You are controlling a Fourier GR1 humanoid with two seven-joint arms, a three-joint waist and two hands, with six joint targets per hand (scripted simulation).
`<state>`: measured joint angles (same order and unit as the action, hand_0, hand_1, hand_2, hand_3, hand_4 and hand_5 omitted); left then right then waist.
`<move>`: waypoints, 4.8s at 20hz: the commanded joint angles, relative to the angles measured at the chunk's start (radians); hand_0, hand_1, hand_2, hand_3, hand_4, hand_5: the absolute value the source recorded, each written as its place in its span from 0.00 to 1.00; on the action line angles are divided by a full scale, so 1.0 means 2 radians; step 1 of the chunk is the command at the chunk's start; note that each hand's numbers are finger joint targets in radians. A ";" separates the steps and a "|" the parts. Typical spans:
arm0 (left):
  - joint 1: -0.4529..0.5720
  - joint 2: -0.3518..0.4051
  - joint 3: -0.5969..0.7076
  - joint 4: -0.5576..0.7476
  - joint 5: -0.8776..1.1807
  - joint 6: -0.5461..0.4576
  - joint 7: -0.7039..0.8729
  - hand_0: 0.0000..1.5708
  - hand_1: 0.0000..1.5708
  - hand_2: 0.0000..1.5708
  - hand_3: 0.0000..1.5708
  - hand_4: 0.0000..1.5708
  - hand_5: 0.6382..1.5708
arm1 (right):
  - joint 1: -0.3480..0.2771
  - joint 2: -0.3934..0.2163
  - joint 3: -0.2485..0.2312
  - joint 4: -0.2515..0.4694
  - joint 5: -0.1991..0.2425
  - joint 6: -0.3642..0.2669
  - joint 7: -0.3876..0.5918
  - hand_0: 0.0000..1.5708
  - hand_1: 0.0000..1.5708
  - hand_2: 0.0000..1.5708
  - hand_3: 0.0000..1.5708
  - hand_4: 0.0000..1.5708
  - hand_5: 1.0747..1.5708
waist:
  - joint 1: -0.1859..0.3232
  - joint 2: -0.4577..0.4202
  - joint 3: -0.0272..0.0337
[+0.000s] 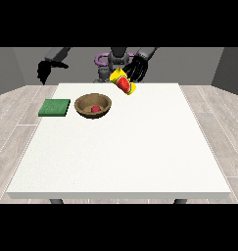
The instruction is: Pick the cup and pour the ball into the bowl, then pick the bowl and place it on the pad
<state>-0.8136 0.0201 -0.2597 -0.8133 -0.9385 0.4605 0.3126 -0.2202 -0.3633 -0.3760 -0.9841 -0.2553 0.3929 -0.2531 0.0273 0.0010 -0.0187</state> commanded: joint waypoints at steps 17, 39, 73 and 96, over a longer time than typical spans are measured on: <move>0.189 0.015 0.086 -0.168 0.409 -0.134 -0.324 0.00 0.00 0.00 0.00 0.00 0.99 | -0.128 0.090 0.013 0.046 0.026 -0.164 -0.022 0.00 0.00 0.00 0.00 0.19 1.00 | 0.059 0.102 0.0094; 0.182 0.055 0.104 -0.287 0.425 -0.200 -0.253 0.00 0.00 0.00 0.00 0.22 1.00 | -0.137 0.068 0.008 0.262 0.062 -0.265 -0.078 1.00 1.00 1.00 0.30 0.50 0.84 | 0.098 0.141 0.0092; 0.240 0.148 0.243 -0.187 0.519 -0.282 -0.301 0.00 0.00 0.00 0.00 0.82 0.94 | -0.166 -0.101 0.063 0.145 0.151 -0.258 0.175 1.00 1.00 1.00 0.00 0.57 1.00 | 0.021 0.042 0.0095; 0.211 0.333 0.395 -0.083 0.636 -0.429 -0.363 0.00 0.00 0.00 0.00 0.75 0.98 | -0.193 -0.162 -0.015 0.218 0.111 -0.259 0.110 0.27 0.27 0.36 0.58 0.00 0.89 | 0.037 0.147 0.0095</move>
<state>-0.3830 0.6741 0.5205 -1.0038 0.3281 -0.3922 -0.3976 -0.5768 -0.6412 -0.3926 -0.5760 -0.0194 -0.1739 -0.0454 0.1093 0.2711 0.0009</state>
